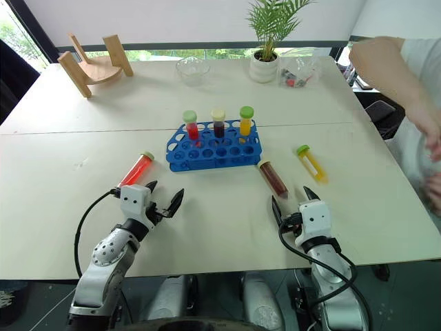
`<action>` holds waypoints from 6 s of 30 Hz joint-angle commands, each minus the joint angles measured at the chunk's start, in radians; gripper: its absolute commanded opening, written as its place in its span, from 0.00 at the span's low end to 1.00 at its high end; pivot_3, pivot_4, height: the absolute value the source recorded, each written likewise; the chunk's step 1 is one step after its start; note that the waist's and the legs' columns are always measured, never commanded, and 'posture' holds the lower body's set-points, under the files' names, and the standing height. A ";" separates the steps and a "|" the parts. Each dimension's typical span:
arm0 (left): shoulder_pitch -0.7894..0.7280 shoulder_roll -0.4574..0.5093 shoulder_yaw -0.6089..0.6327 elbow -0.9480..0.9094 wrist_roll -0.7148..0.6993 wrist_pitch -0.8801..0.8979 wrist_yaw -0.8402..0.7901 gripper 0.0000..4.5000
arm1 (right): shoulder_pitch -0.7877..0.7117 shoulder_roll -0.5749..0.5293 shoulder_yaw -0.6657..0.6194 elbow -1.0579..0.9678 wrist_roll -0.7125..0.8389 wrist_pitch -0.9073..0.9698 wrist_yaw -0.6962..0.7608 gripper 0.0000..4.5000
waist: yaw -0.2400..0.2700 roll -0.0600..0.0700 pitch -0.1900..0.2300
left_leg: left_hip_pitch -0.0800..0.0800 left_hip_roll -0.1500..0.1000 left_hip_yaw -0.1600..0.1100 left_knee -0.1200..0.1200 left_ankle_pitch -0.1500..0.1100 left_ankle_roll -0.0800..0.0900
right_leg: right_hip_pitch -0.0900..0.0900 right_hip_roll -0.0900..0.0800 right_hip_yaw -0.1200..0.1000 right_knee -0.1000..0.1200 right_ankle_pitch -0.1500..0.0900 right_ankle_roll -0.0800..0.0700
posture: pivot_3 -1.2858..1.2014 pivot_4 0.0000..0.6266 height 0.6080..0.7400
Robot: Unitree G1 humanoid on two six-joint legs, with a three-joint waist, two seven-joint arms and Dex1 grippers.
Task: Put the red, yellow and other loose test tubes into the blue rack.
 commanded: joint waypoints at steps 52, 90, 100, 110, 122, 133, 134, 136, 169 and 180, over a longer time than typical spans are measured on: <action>-0.433 0.707 0.080 -0.068 -0.504 0.407 -0.863 0.98 | -1.134 -0.688 0.168 0.353 0.320 1.233 0.514 1.00 | -0.023 0.000 0.003 | -0.009 0.001 0.000 -0.002 -0.002 0.003 | -0.011 0.000 -0.002 -0.001 0.001 0.000 | 0.52 0.24 1.00; -0.467 0.720 0.208 -0.126 -0.546 0.495 -0.728 1.00 | -1.110 -0.178 -0.206 0.235 0.414 0.814 0.572 0.17 | -0.026 0.003 0.006 | -0.017 0.001 -0.004 0.000 -0.002 0.005 | -0.020 0.002 -0.004 0.007 0.002 0.004 | 0.52 0.24 1.00; -0.517 0.696 0.159 -0.115 -0.540 0.504 -0.700 1.00 | -0.825 0.147 -0.118 0.267 0.335 0.189 0.413 0.17 | -0.028 0.004 0.006 | -0.014 -0.001 -0.002 0.004 0.002 -0.002 | -0.017 0.000 -0.003 0.012 0.003 0.006 | 0.52 0.24 1.00; -0.511 0.693 0.161 -0.136 -0.547 0.519 -0.697 1.00 | -0.839 0.144 -0.065 0.503 0.292 -0.029 0.384 0.17 | -0.049 0.004 0.006 | -0.010 0.000 -0.002 0.000 0.002 -0.002 | -0.016 0.001 -0.003 0.014 0.002 0.004 | 0.52 0.24 1.00; -0.488 0.697 0.175 -0.152 -0.553 0.527 -0.686 1.00 | -0.842 0.145 -0.016 0.576 0.282 -0.090 0.389 0.17 | -0.050 0.004 0.006 | -0.009 0.000 -0.003 0.000 0.002 -0.002 | -0.016 0.001 -0.002 0.015 0.002 0.004 | 0.52 0.24 1.00; -0.487 0.697 0.176 -0.155 -0.554 0.525 -0.679 1.00 | -0.828 0.139 0.013 0.680 0.241 -0.175 0.380 0.17 | -0.051 0.004 0.006 | -0.009 0.000 -0.003 0.000 0.002 -0.002 | -0.016 0.001 -0.002 0.015 0.002 0.004 | 0.52 0.24 1.00; -0.489 0.696 0.174 -0.156 -0.555 0.525 -0.678 1.00 | -0.826 0.138 0.015 0.691 0.233 -0.188 0.377 0.17 | -0.052 0.004 0.006 | -0.009 0.000 -0.002 0.000 0.002 -0.002 | -0.016 0.001 -0.002 0.015 0.002 0.004 | 0.52 0.24 1.00; -0.492 0.693 0.171 -0.156 -0.554 0.525 -0.676 1.00 | -0.821 0.135 0.019 0.703 0.227 -0.197 0.378 0.28 | -0.052 0.004 0.006 | -0.009 0.000 -0.002 0.000 0.002 -0.002 | -0.015 0.001 -0.002 0.015 0.002 0.004 | 0.52 0.24 1.00; -0.464 0.627 0.127 -0.156 -0.496 0.464 -0.645 1.00 | -1.176 -0.405 0.467 0.341 0.352 1.298 0.510 0.58 | -0.051 0.000 0.005 | -0.010 0.000 -0.002 0.001 0.001 -0.001 | -0.017 0.001 -0.002 0.014 0.001 0.003 | 0.52 0.24 1.00; -0.456 0.658 0.161 -0.161 -0.508 0.482 -0.646 1.00 | -1.082 -0.530 0.264 -0.083 0.585 1.322 0.689 0.19 | -0.040 0.001 0.006 | -0.011 0.000 -0.003 0.000 0.001 -0.001 | -0.017 0.001 -0.003 0.013 0.001 0.004 | 0.52 0.24 1.00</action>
